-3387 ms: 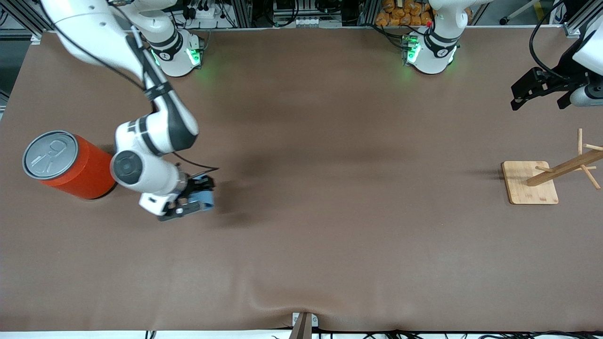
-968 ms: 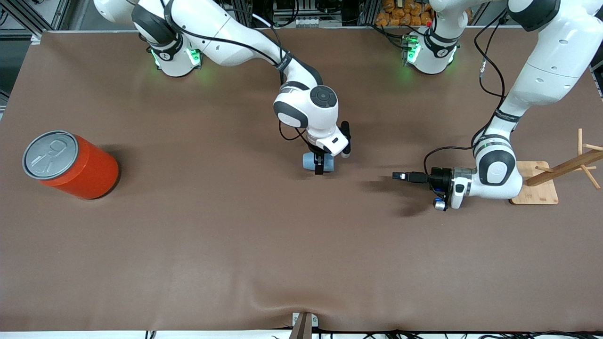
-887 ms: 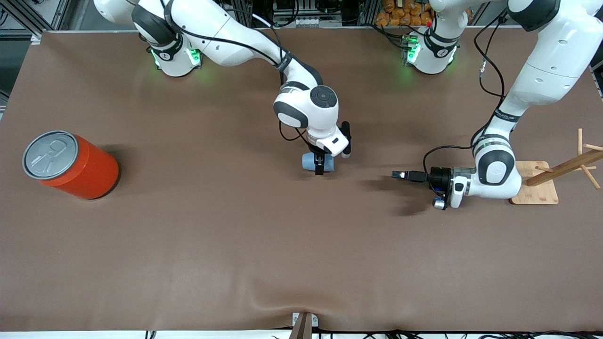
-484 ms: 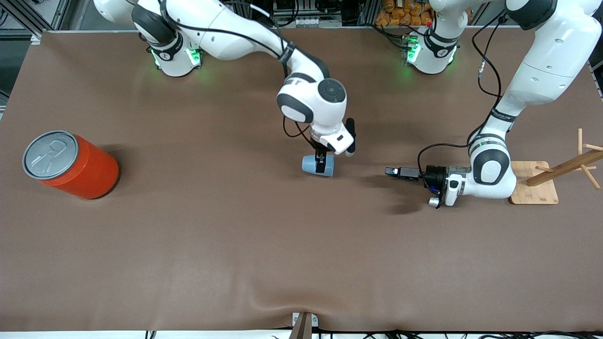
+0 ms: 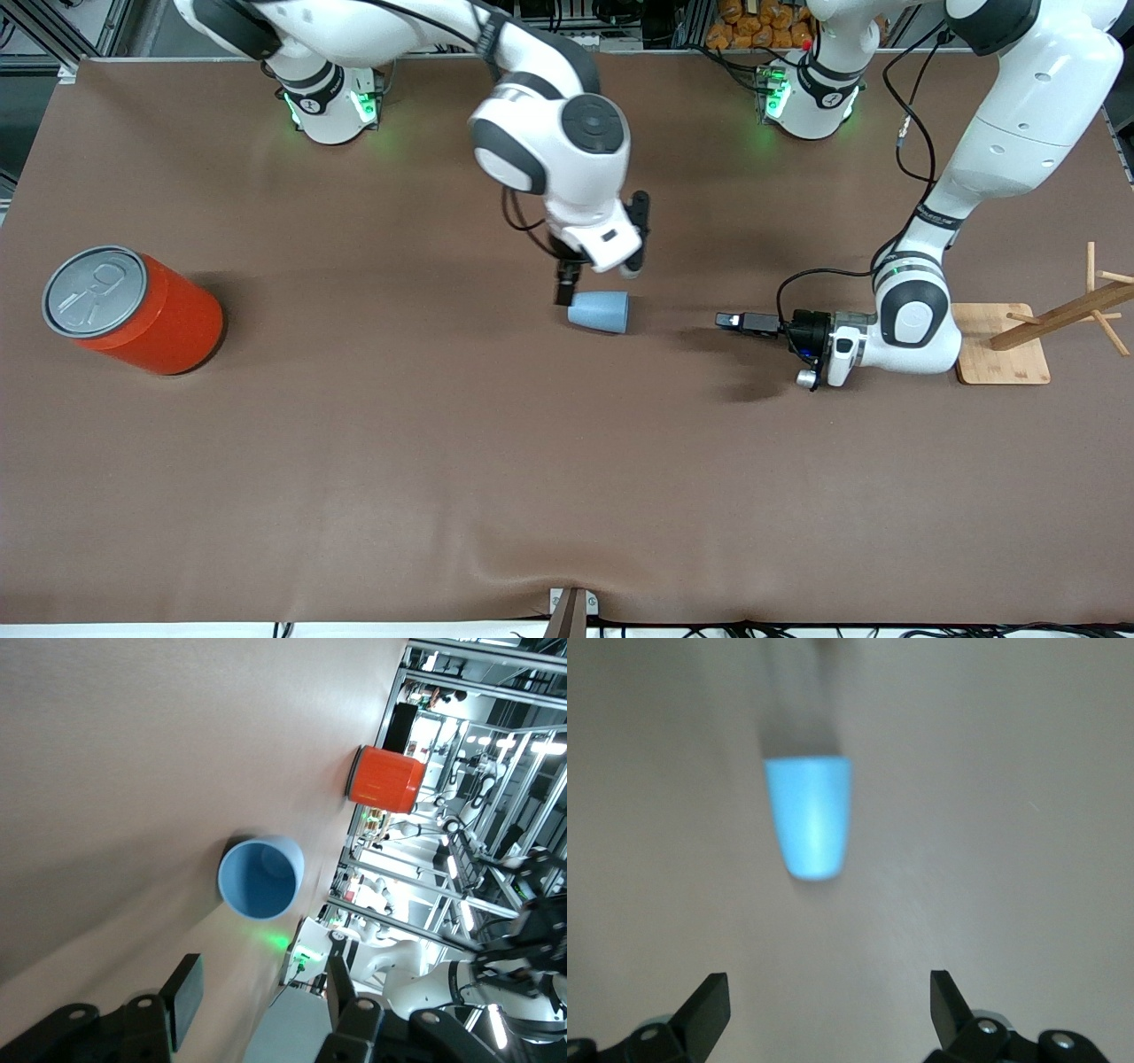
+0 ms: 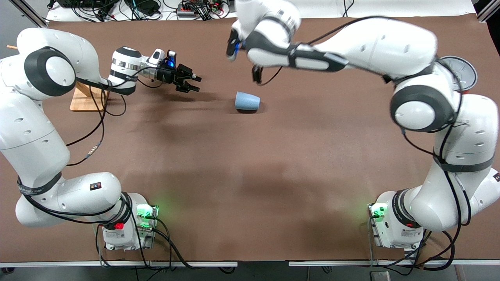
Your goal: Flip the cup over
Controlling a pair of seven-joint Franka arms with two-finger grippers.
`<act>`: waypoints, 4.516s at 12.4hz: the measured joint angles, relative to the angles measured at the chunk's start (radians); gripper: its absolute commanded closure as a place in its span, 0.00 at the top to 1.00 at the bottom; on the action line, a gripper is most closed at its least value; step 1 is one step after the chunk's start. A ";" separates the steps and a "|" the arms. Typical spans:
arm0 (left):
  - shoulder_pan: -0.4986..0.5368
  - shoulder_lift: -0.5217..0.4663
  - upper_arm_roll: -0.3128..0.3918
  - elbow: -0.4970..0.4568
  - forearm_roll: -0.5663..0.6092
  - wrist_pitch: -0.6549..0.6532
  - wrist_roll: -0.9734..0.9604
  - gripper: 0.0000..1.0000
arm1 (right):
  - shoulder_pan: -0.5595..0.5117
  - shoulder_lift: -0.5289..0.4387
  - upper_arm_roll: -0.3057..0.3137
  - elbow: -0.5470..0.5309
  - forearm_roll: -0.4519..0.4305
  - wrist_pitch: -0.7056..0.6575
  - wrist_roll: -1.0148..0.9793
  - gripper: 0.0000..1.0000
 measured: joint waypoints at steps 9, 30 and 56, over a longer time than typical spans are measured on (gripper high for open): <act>-0.172 0.000 0.000 -0.055 -0.176 0.137 -0.002 0.64 | -0.418 -0.092 -0.040 0.067 0.060 -0.111 0.034 1.00; -0.383 -0.004 -0.001 -0.073 -0.426 0.316 0.001 0.00 | -0.413 -0.657 -0.613 -0.362 0.491 -0.141 0.847 1.00; -0.347 -0.269 0.371 0.047 0.973 0.456 -1.022 0.00 | -0.436 -0.652 -0.651 -0.277 0.481 -0.224 0.577 1.00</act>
